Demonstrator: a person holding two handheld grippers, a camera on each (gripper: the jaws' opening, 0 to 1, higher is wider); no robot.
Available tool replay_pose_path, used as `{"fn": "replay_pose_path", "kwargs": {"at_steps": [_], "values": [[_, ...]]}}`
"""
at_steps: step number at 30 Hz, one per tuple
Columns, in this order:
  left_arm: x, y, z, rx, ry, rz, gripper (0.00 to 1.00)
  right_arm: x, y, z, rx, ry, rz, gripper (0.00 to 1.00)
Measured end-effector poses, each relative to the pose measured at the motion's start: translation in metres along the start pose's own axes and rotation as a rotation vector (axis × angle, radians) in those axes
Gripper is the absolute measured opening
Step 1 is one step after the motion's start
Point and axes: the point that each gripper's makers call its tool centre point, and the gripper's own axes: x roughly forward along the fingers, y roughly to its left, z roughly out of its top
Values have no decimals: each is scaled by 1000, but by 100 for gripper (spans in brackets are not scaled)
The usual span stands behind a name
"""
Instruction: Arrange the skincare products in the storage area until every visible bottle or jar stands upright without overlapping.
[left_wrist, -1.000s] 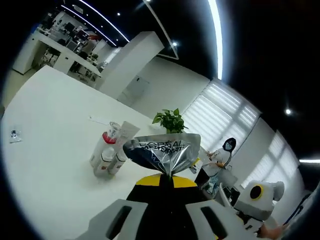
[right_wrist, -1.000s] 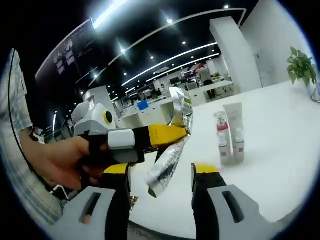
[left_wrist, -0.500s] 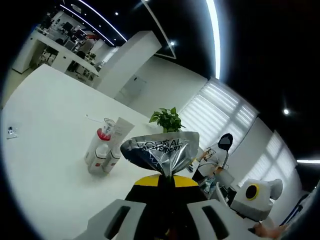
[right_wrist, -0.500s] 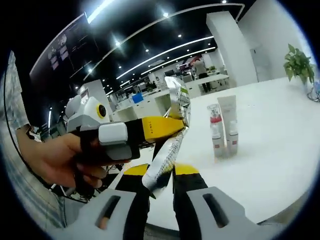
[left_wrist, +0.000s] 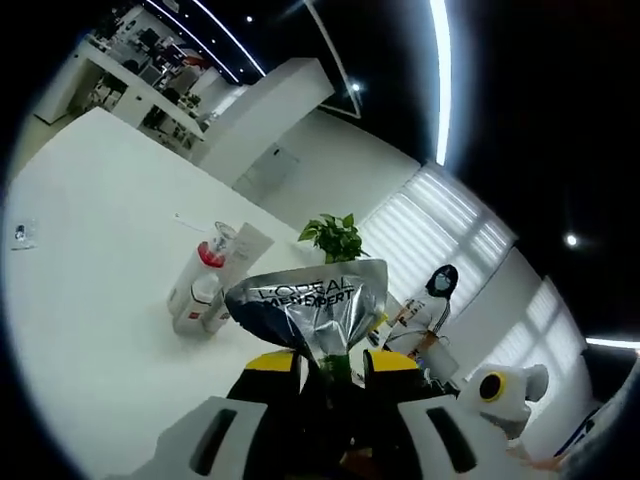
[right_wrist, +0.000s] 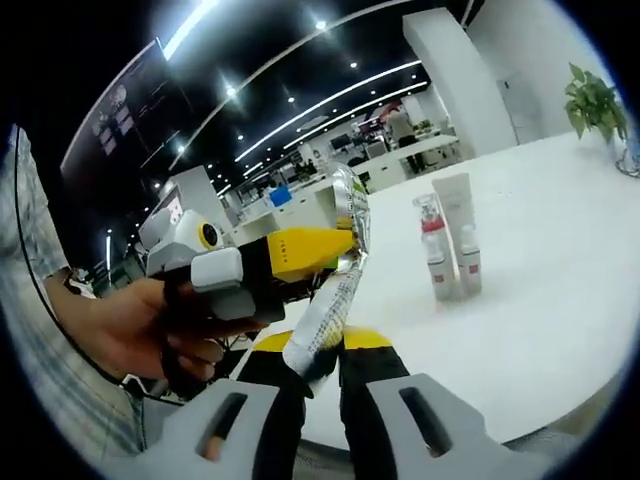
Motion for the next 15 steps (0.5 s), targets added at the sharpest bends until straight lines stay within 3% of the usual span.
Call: {"fn": "replay_pose_path", "kwargs": {"at_steps": [8,15], "values": [[0,0,6,-20,-10,-28,51,0,-5,3,53,-20,14,8],[-4,0,10,-46,-9,-67,59,1,-7,5,88,-32,26,7]]}}
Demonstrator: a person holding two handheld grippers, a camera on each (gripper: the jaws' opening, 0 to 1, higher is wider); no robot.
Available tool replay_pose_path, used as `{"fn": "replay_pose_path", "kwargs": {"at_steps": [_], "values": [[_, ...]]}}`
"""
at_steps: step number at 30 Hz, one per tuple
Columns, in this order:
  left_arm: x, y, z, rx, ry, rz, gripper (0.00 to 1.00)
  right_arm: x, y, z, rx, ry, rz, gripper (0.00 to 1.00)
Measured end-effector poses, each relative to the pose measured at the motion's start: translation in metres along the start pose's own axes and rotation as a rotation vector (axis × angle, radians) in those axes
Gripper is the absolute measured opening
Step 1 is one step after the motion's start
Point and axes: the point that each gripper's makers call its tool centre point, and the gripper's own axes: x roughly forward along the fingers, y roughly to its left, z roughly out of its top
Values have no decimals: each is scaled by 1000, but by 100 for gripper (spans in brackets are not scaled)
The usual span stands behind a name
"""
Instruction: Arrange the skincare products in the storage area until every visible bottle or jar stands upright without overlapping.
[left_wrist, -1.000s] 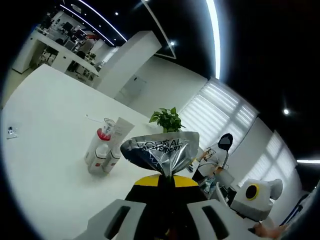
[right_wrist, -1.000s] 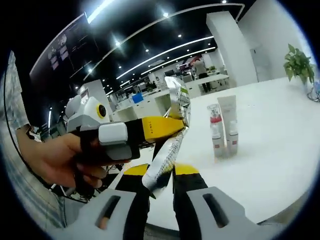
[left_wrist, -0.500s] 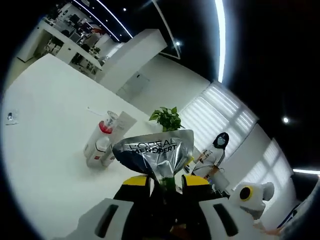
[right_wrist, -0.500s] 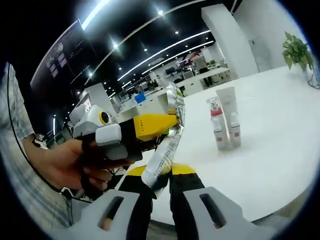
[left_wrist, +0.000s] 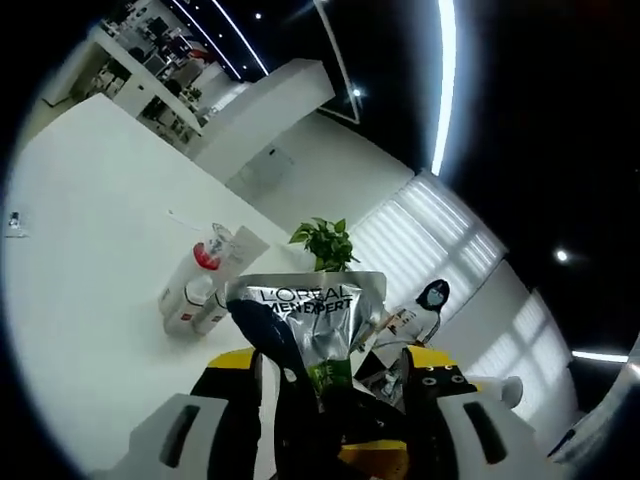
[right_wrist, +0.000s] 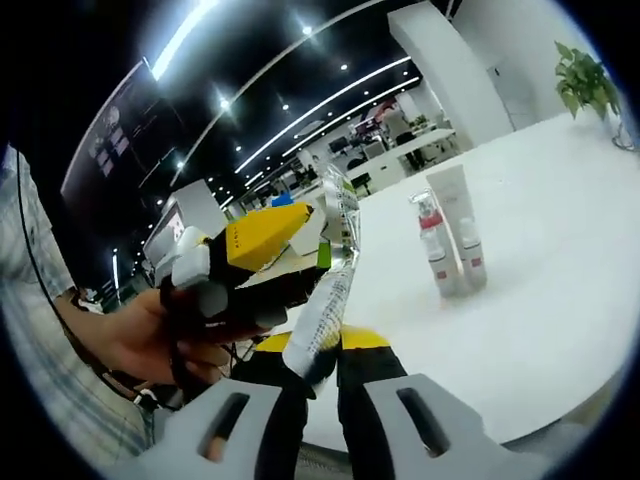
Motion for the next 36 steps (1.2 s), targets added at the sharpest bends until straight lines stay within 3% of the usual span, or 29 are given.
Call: {"fn": "replay_pose_path", "kwargs": {"at_steps": [4,10,28,32,36], "values": [[-3,-2,3,-38,-10,-29,58,-2,-6,4,40,-22,-10,6],[-4,-5,5,-28,-4,-63,58,-5,-10,11,118,-55,-5,5],[-18,5,19,-7,-75,-33,65,-20,-8,32,272,-177,60,0],[-22,12,15,-62,-82,-24,74,-23,3,39,325,-224,131,0],[-18,-6,7,-223,-68,-146,73,-25,21,46,388,-254,243,0]]}}
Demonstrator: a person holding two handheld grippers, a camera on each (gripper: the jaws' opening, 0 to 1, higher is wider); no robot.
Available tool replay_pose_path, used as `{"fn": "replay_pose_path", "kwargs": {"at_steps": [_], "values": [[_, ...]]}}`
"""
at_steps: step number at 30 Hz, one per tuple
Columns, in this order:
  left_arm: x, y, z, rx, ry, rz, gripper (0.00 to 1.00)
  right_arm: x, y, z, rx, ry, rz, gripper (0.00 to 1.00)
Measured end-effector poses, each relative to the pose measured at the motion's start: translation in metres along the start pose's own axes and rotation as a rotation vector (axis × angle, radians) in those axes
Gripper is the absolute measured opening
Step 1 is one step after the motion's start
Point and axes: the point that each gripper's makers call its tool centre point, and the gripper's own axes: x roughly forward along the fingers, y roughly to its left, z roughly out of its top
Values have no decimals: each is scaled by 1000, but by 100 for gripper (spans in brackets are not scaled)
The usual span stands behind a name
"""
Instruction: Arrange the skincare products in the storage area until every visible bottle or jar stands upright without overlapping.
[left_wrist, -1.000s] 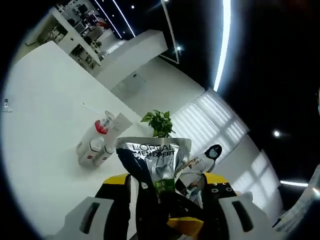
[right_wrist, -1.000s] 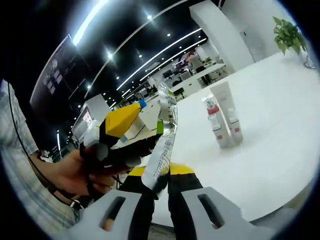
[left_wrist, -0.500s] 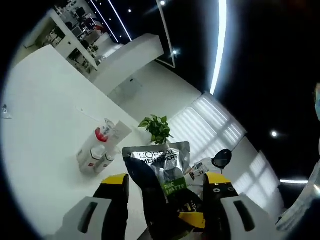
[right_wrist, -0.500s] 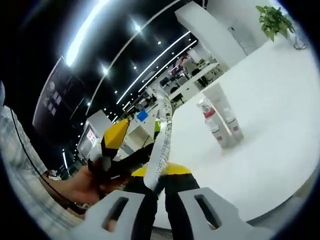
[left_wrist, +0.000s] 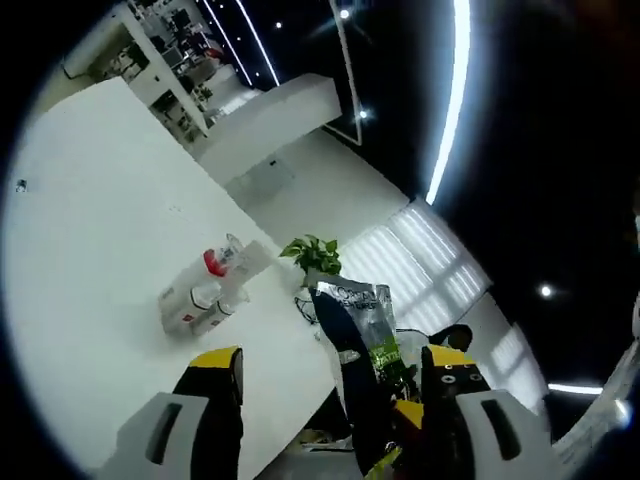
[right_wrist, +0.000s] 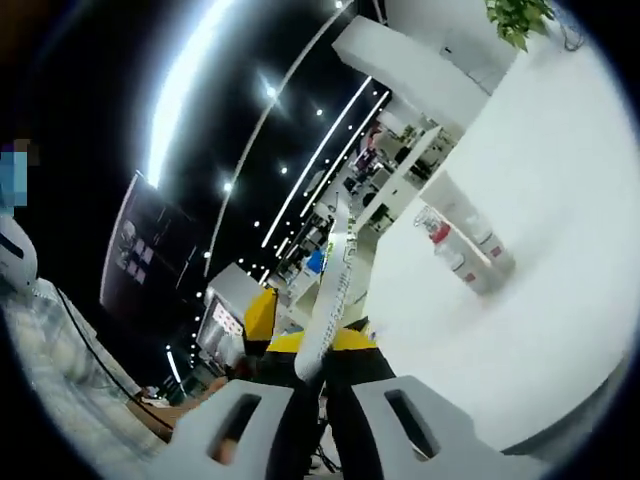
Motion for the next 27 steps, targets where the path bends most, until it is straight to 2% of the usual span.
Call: {"fn": "replay_pose_path", "kwargs": {"at_steps": [2,7,8,11,14,17,21,22,24,27], "values": [[2,-4,-2,-23,4,-24,65,2,9,-2,21,1,42,0],[3,-24,1,-88,-14,-137,21,8,13,-11,34,38,61,0],[3,-27,2,-86,-18,-150,15,8,12,-12,35,43,54,0],[2,-26,2,-67,-7,-134,10,7,10,-13,29,39,47,0],[-3,-28,0,-50,18,-152,3,6,6,-18,-36,65,31,3],[-9,-31,2,-29,29,-162,2,5,4,-16,-56,70,18,7],[-14,-26,2,12,69,-136,2,5,-2,-15,-114,110,-19,12],[-15,-23,1,47,84,-122,2,6,-2,-14,-116,109,-18,13],[-16,-23,2,64,106,-113,2,8,-3,-15,-114,127,-24,15],[-18,-27,2,77,140,-136,2,9,-3,-15,-121,137,-21,15]]}}
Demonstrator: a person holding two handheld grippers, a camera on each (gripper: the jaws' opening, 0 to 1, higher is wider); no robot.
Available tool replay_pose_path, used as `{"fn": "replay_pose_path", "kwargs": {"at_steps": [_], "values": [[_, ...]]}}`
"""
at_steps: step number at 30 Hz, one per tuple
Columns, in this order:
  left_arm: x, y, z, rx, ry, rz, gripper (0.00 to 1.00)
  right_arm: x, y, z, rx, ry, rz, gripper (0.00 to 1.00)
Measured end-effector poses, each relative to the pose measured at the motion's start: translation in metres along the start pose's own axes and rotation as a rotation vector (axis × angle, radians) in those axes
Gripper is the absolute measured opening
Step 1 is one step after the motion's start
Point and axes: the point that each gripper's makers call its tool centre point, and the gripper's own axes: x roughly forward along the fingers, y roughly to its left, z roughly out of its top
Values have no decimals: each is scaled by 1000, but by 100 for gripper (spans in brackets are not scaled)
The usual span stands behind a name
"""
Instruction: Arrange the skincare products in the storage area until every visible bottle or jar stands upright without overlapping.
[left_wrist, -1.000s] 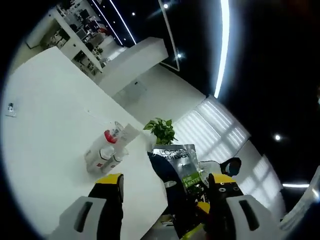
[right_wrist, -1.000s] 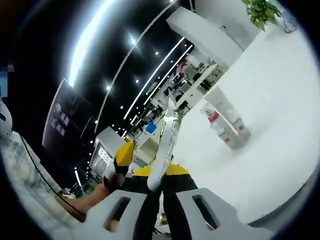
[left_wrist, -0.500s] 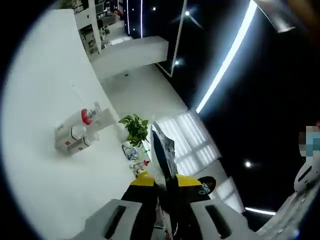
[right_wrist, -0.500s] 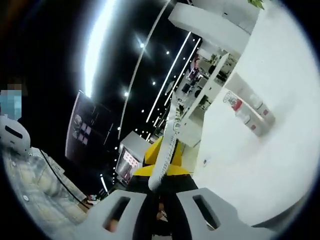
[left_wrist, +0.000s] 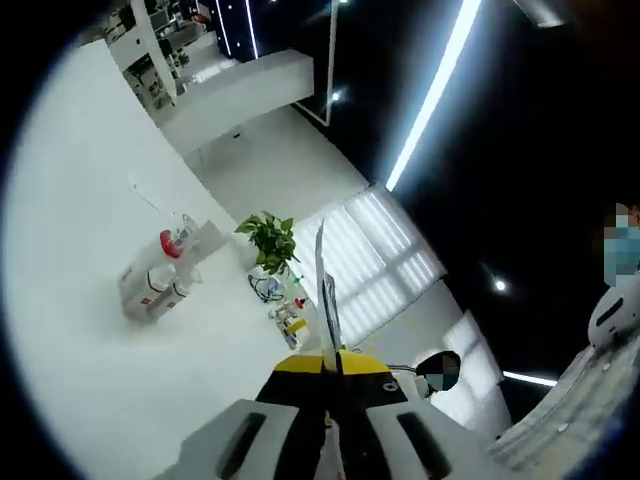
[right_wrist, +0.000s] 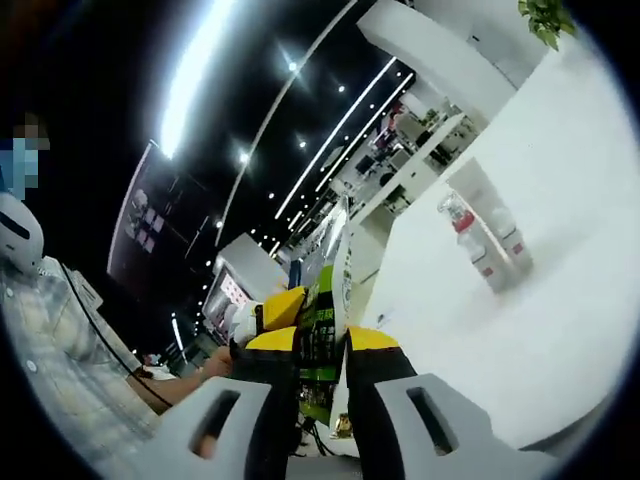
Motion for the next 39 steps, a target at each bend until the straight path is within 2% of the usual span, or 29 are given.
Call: {"fn": "replay_pose_path", "kwargs": {"at_steps": [1,4,8,11,12,17,20,22,26,27,28,30,34,36,39], "values": [[-1,-2,-5,-11,42,-17,2,0,1,0,3,0,4,15],[-5,-2,-14,-38,111,-38,2,0,2,0,13,9,21,12],[-11,-2,-14,-48,132,-60,2,1,9,-6,55,44,69,8],[-14,-5,-14,-72,139,-84,2,0,23,-1,177,19,170,2],[-14,-8,-12,-90,130,-102,2,0,20,0,182,6,166,1],[-11,-2,-13,-97,114,-69,5,-1,15,0,206,-20,149,0],[-13,2,-16,-84,113,-55,6,-4,9,13,254,-104,140,0],[-15,3,-24,-73,135,-50,12,-7,7,18,269,-127,144,0],[-15,-3,-39,-95,170,-71,13,-5,11,16,260,-107,149,0],[-15,-7,-42,-102,185,-91,4,-4,10,16,261,-107,148,0],[-17,-14,-42,-73,179,-132,2,-4,9,15,258,-103,144,0],[-17,-11,-41,-88,174,-115,1,-3,12,15,263,-100,157,0],[-22,-11,-40,-94,177,-114,1,-1,13,13,208,-87,143,1],[-24,-10,-40,-105,181,-111,1,-2,9,14,221,-106,131,2],[-26,-8,-42,-110,191,-104,1,-3,7,12,226,-96,123,1]]}}
